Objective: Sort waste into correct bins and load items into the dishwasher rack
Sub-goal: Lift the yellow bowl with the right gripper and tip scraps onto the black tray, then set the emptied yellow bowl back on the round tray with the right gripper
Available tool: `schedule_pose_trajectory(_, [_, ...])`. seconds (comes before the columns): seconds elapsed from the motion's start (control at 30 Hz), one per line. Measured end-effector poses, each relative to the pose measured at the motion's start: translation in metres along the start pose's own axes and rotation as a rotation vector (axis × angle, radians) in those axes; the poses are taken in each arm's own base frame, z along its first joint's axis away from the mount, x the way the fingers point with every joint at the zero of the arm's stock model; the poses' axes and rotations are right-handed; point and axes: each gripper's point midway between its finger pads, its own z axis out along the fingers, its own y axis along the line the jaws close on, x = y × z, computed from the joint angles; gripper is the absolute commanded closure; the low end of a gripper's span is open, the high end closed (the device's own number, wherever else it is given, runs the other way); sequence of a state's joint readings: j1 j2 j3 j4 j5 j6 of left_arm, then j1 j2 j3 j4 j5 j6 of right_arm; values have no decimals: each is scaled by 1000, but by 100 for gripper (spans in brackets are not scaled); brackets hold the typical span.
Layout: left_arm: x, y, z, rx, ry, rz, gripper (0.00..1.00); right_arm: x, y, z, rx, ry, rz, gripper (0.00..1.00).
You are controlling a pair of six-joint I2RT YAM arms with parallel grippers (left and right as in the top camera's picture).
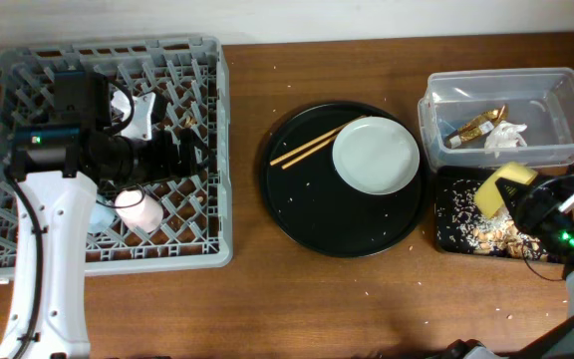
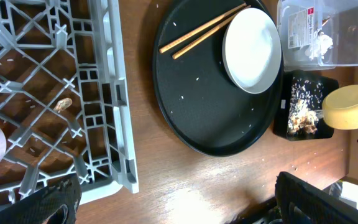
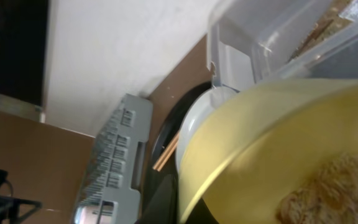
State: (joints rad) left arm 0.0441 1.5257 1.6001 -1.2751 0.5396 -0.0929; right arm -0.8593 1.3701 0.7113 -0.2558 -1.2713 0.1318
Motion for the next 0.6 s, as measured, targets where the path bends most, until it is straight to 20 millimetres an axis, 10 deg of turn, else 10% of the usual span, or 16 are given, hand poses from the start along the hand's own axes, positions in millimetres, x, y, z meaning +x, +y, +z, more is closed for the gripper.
schedule_pose_trajectory(0.6, [0, 0, 0, 0, 0, 0, 1, 3, -2, 4, -51, 18, 216, 96])
